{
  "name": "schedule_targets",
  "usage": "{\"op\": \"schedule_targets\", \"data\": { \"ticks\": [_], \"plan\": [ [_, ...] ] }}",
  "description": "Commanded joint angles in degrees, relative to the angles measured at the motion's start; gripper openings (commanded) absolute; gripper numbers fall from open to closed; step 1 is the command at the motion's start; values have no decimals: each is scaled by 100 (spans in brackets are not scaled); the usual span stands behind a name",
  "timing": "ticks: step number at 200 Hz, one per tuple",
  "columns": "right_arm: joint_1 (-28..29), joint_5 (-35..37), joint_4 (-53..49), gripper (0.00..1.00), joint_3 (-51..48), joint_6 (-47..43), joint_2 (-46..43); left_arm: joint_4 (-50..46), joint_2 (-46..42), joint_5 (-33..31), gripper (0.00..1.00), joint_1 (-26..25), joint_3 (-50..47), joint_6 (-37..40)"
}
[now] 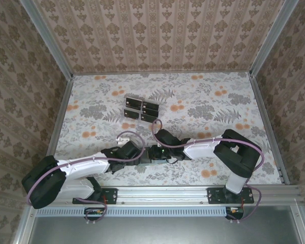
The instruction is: Put the credit cards into the card holder
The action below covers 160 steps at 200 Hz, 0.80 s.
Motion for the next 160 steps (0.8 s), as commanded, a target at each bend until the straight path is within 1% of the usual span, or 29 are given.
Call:
{"op": "schedule_targets", "data": {
  "ticks": [1, 49, 86, 137, 160],
  "plan": [
    [58, -317, 315, 20, 109, 209, 133, 59, 66, 62, 100, 4, -87, -100],
    [63, -447, 534, 21, 109, 372, 220, -355, -357, -212, 100, 2, -56, -254],
    [52, -530, 611, 21, 137, 411, 247, -572, -584, -253, 100, 21, -37, -216],
    [33, -161, -47, 25, 126, 79, -392, -739, -654, -302, 100, 25, 30, -145],
    [39, 73, -332, 25, 91, -9, -591, -828, -619, -366, 100, 55, 32, -171]
  ]
}}
